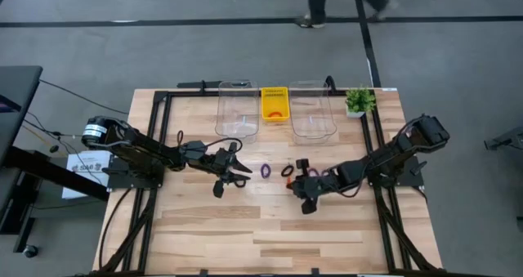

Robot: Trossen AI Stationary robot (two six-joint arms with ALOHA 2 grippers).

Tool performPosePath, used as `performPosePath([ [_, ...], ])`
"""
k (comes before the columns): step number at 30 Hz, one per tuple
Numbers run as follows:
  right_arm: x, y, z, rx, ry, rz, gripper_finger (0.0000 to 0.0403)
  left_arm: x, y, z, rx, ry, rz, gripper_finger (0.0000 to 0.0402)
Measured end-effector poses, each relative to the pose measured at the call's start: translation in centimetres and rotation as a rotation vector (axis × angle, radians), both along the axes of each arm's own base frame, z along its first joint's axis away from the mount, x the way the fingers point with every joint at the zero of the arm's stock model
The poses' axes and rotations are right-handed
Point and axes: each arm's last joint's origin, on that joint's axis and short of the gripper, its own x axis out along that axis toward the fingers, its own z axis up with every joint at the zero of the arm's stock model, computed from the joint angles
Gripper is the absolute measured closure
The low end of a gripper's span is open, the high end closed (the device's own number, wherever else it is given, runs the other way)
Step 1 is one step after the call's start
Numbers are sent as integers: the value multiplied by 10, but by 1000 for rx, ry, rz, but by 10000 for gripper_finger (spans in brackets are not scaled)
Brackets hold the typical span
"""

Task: Sort spring keychains
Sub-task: Put the right orange spring keychain into the yellow bin

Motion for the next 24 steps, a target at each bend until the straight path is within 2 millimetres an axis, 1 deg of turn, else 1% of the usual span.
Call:
performPosePath([
  [4, 0, 8, 5, -50, -27, -1, 402, 0, 0, 0, 0, 0, 0, 303],
  [7, 2, 9, 9, -92, -53, -33, 402, 0, 0, 0, 0, 0, 0, 303],
  [10, 6, 8, 16, -166, -93, -82, 403, 0, 0, 0, 0, 0, 0, 303],
  [13, 15, 3, 27, -271, -127, -126, 403, 0, 0, 0, 0, 0, 0, 303],
  [16, 28, -8, 43, -356, -153, -158, 403, 0, 0, 0, 0, 0, -1, 303],
  [19, 42, -24, 60, -394, -174, -184, 403, 0, 0, 0, 0, 0, -1, 303],
  [24, 60, -62, 85, -451, -194, -274, 403, 0, 0, 0, 0, 0, 0, 303],
])
